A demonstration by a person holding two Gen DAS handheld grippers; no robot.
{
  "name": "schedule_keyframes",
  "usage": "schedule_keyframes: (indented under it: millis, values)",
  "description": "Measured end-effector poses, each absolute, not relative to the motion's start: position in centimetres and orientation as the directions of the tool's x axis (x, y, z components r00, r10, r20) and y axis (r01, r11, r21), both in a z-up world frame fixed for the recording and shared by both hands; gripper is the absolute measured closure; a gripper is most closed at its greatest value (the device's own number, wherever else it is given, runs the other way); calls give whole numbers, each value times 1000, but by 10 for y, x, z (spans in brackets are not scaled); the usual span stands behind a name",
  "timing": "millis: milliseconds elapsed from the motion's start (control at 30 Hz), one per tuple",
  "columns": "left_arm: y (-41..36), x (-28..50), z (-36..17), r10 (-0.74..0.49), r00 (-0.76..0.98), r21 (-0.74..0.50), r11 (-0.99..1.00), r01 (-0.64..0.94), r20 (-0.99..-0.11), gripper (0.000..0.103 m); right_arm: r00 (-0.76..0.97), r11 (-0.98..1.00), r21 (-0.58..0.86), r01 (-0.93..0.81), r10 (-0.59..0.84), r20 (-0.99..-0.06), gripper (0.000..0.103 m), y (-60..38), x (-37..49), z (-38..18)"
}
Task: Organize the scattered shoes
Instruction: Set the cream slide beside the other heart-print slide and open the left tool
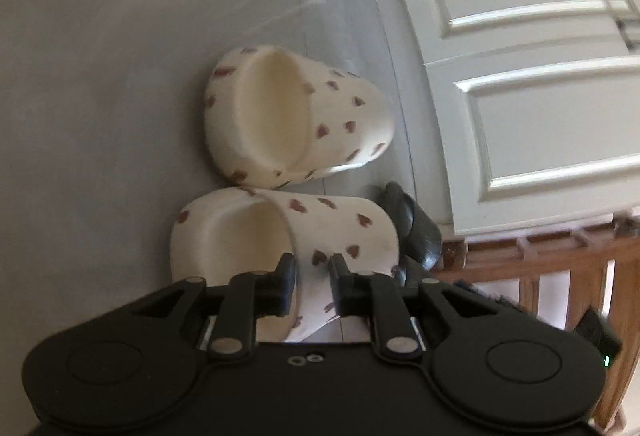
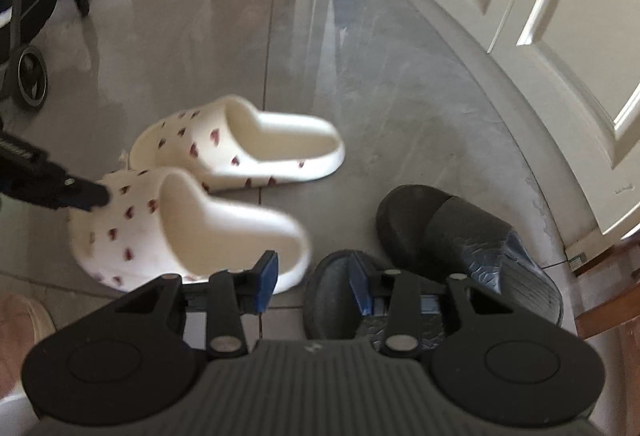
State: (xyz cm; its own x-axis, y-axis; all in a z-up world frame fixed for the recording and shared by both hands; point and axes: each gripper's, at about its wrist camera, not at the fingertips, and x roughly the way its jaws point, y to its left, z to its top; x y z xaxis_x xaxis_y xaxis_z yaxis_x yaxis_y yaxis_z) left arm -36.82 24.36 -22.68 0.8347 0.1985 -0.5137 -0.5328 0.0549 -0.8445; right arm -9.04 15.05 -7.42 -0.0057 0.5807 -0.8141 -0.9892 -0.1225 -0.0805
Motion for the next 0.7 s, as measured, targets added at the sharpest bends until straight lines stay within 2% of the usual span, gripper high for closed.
schedule_keyframes:
  millis: [233,433,700]
  values:
    - [260,-346,-209,250,808,-785,209,-584,-534,81,-48,-174,-56,-983,541,-840,59,152,-107,-89]
    - [257,-350,-208,253,791,-747,263,-611,-558,80,-85,-103,39,-994,494,-865,59,165,-108,-110]
    - [251,-365,-208,248,785,-733,283,-619,-567,80,-106,-122,59,-991,431,-896,59,163,-132,-133]
